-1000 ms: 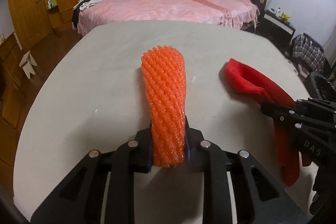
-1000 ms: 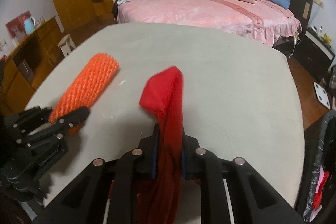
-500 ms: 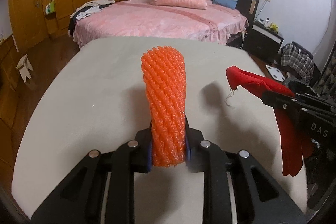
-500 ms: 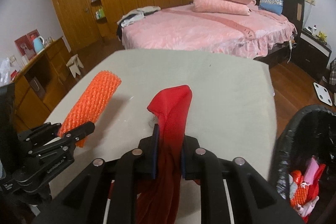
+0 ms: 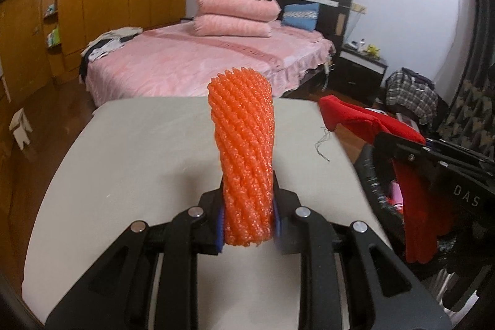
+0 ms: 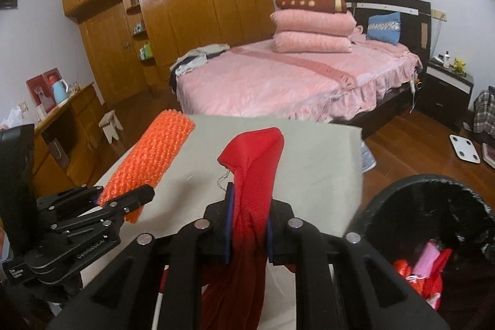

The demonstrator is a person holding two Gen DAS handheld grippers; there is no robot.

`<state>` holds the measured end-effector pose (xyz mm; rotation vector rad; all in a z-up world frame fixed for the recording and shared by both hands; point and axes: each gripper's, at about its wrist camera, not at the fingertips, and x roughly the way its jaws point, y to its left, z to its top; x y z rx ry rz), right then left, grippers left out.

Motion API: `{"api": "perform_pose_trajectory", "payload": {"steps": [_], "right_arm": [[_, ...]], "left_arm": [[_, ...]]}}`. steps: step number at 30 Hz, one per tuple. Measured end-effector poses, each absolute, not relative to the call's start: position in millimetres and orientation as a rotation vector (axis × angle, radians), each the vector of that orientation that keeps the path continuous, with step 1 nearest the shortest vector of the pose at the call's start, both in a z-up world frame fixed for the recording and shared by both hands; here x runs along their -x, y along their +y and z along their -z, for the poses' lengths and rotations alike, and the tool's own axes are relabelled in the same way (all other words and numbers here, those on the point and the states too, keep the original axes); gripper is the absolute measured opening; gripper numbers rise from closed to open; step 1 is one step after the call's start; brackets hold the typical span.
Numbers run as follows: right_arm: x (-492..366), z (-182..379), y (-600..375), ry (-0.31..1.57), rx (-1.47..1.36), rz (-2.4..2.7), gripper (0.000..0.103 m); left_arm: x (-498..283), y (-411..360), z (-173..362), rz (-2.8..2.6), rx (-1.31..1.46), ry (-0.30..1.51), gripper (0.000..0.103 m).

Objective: Collect trash
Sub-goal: 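Carry the orange pad and red glove together over the bin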

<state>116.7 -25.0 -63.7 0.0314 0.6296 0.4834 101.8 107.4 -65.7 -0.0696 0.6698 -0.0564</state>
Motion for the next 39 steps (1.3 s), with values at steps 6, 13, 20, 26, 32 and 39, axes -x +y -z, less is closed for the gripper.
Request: {"api": "perform_pose_trajectory", "payload": {"steps": [6,13,20,26,32,39], "right_arm": [[-111,47,-55,0.594,-0.057,-0.457,0.016],[-107,36,-98,0.564,-0.082,-0.388,0.016],[-103,34,-145,0.555,-0.076,-0.290,0.016],[-97,39,-178,0.568,-0.074,-0.214,0.016],[-96,43,-211,0.571,-0.087,-0.152,0.016],[-98,49,-243,0.580,-0.112,-0.095,0.016]], "left_arm": [[-104,74,54,0.118,0.050,0.655,0.022],[-110,40,48,0.187,0.023,0.642,0.022],[-120,7,48,0.278,0.018,0.638,0.023],[-133,-38,51,0.375,-0.025,0.633,0.023],[-142,-77,61,0.451,-0.055,0.636,0.023],[-156,-116,74,0.513,-0.072,0.653,0.023]]}}
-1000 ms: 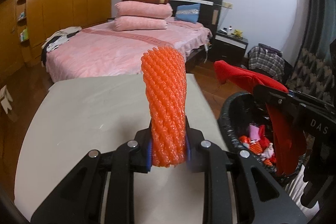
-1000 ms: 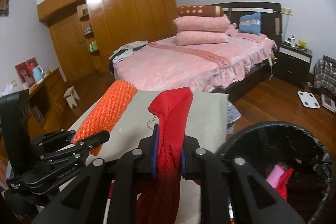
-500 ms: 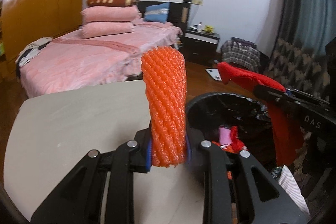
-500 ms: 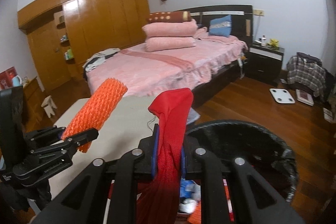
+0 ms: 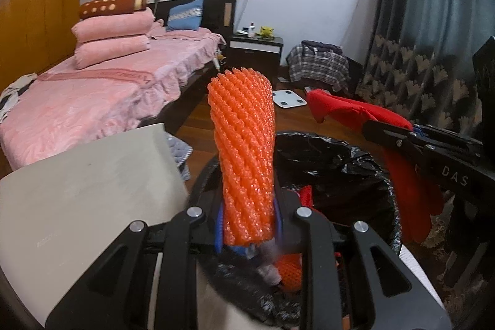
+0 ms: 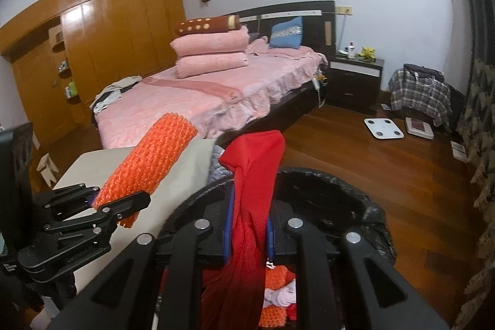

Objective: Collect trash
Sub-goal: 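Carry the orange pad and red glove together over the bin, then open both grippers to drop the pad and glove into the bin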

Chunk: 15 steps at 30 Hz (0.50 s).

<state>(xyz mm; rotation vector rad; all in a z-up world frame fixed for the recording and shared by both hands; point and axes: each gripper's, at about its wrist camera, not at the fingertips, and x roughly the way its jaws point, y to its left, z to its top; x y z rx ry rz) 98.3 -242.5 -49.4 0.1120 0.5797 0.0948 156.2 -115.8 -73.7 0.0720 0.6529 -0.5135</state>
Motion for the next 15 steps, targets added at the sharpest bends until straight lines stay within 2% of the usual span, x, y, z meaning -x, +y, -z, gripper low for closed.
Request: {"api": "perform_pose_trajectory", "payload": {"steps": [10,12,13,15], "right_arm": [[-104,61,-270,0.591,-0.131,-0.068,0.016],[-107,65,-276,0.595,-0.140,-0.066,0.017],[-108,65,-275,0.599,-0.142,-0.065,0.020],[-110,70,-280,0.613,-0.139,-0.050,0.039]], "left_arm": [[-176,-148,88,0.557,-0.089,0.690,0.023],[-179,-152,92,0.566,-0.091,0.696,0.027],[-180,-153,92,0.568,-0.091,0.700,0.036],[-182,-154,96,0.571,-0.092,0.714,0.064]]}}
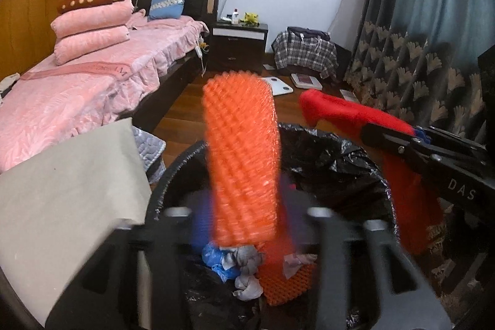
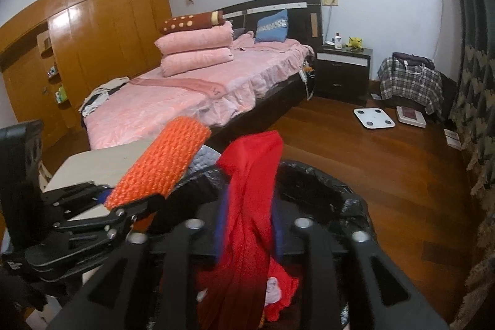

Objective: Collect trash

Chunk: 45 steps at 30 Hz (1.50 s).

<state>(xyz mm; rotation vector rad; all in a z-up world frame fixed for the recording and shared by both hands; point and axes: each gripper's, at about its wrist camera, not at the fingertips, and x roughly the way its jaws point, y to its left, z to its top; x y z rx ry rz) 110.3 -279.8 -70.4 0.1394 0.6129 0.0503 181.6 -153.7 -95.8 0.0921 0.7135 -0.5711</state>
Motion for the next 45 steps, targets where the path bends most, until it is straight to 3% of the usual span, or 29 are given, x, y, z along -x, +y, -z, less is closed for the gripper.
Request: {"api": "perform_pose_trajectory", "payload": {"steps": [2,12,45], "right_arm": [[-111,76,-285,0.631,-0.140,-0.042,0.044],[-94,73,-292,0.614,-0.162,-0.005,0.097],[-6,-16,-189,0.477,-0.046,-0.173,0.097]], "left_arm": [[-183,-152,97,0.565,-0.087,0.716,0.070],[-169,-117,85,0.503,-0.073,0.717,0.088],[-55,-27,-11,0.297,-0.020,0.533,0.093]]}}
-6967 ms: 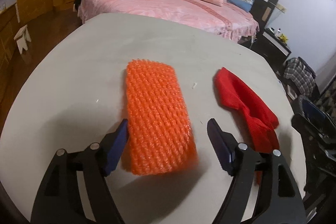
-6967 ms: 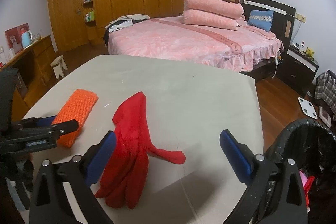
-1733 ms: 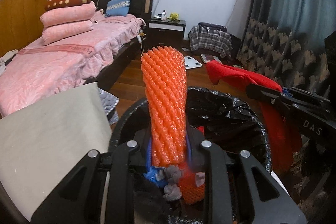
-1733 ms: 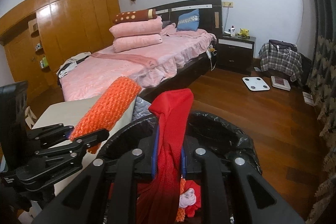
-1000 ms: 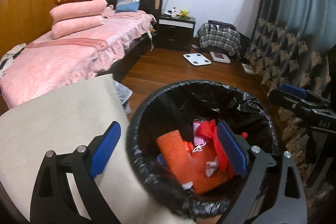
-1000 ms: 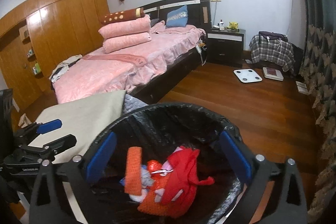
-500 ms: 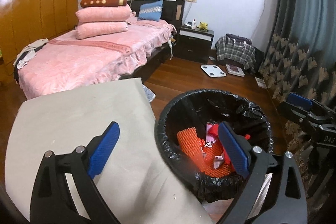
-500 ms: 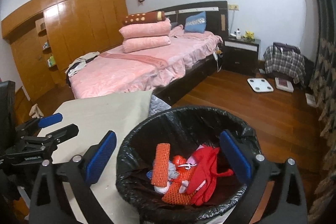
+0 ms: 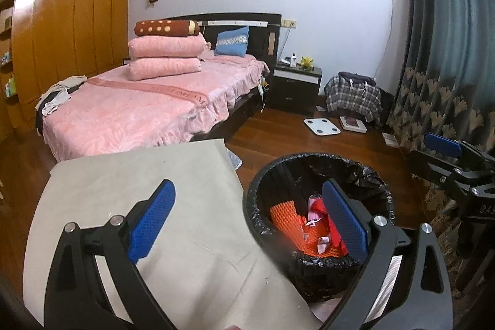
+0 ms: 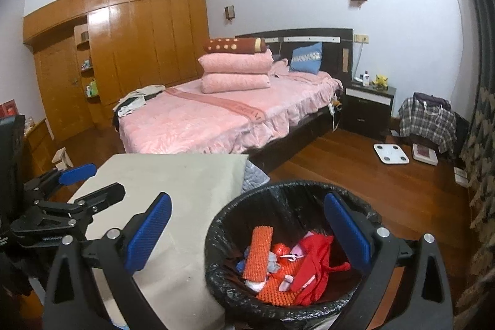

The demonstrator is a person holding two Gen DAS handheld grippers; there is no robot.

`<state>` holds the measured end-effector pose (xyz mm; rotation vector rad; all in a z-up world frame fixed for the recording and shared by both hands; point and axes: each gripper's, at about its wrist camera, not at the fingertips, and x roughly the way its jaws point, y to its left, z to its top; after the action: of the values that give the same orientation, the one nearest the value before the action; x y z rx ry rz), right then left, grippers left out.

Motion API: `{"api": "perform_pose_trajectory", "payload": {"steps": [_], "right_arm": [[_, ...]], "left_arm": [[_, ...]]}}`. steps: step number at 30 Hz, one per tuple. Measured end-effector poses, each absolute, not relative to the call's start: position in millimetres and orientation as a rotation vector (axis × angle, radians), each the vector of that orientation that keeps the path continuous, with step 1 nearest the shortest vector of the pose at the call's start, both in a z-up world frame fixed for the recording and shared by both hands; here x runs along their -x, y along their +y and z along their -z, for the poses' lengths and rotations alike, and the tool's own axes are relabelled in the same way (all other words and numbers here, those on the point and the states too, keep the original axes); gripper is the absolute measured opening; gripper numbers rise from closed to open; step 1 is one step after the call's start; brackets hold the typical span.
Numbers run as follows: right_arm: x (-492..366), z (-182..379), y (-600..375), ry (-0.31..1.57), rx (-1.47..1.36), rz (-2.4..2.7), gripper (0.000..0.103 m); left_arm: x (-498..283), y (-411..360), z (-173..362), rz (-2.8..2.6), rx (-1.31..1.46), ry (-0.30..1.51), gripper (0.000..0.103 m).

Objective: Collect trash

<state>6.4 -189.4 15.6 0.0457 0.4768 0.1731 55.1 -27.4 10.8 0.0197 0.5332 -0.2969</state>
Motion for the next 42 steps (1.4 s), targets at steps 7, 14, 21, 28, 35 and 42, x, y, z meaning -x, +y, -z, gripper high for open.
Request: {"api": "perform_pose_trajectory", "payload": {"steps": [7,14,21,28,35,42], "right_arm": [[4,-25,-185,0.451,-0.046,-0.179,0.097],[14,-34,-182,0.422,-0.038,-0.174,0.097],[23,-38,-180,0.407,-0.031,-0.174,0.097],[29,-40,-178,0.394,-0.024,-0.172,0.097],[30,-40,-177,0.396,-0.028,-0.173,0.097],[30,-40,-177,0.395,-0.025,-0.173,0.097]], "left_arm": [[-40,-23,-20,0.290,-0.009,0.502,0.093],[-30,-18,-29,0.278,0.009,0.480,0.094],[-21,-17,-37,0.267,0.006,0.462,0.097],[-16,-16,-36,0.263,0.004,0.457,0.097],[-12,-14,-38,0.265,0.002,0.450,0.097],[-10,-14,-38,0.265,0.001,0.449,0.097]]}}
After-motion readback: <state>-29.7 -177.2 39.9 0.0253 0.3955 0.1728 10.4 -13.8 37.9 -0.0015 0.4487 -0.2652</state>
